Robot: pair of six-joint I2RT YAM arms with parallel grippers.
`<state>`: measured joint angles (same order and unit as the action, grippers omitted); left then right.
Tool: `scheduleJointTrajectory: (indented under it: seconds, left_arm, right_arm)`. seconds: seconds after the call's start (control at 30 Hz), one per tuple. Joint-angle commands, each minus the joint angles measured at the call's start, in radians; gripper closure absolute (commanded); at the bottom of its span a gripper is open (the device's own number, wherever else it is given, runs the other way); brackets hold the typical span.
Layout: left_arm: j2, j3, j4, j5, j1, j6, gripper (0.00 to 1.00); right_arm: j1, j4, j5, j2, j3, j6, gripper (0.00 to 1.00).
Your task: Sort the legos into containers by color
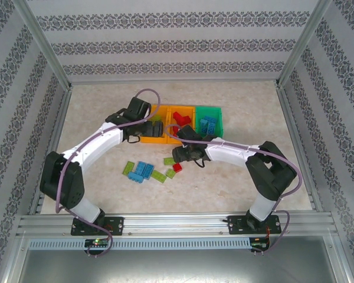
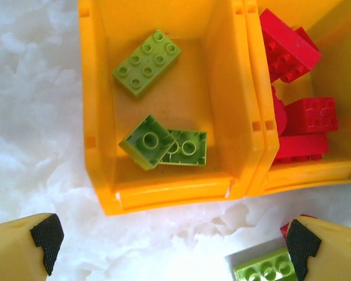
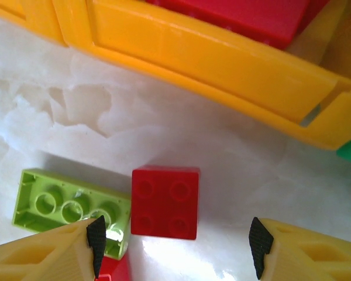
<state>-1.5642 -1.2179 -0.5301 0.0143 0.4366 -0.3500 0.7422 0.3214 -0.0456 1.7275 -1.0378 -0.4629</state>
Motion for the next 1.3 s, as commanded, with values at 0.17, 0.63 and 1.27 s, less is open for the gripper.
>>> scheduleJointTrajectory:
  seconds: [0.17, 0.63, 1.27]
  left_arm:
    - [0.078, 0.105, -0.005, -0.041, -0.003, -0.034, 0.01]
    - [0.106, 0.14, -0.006, -0.045, -0.004, -0.039, 0.01]
    - [0.154, 0.194, 0.007, -0.028, -0.003, -0.044, 0.0]
  right_arm:
    - [0.005, 0.006, -0.034, 0.077, -0.053, -0.022, 0.33]
    - [-0.006, 0.002, -0.066, 0.02, 0.037, -0.043, 0.58]
    - [-0.001, 0.031, -0.084, 0.066, -0.005, -0.029, 0.63]
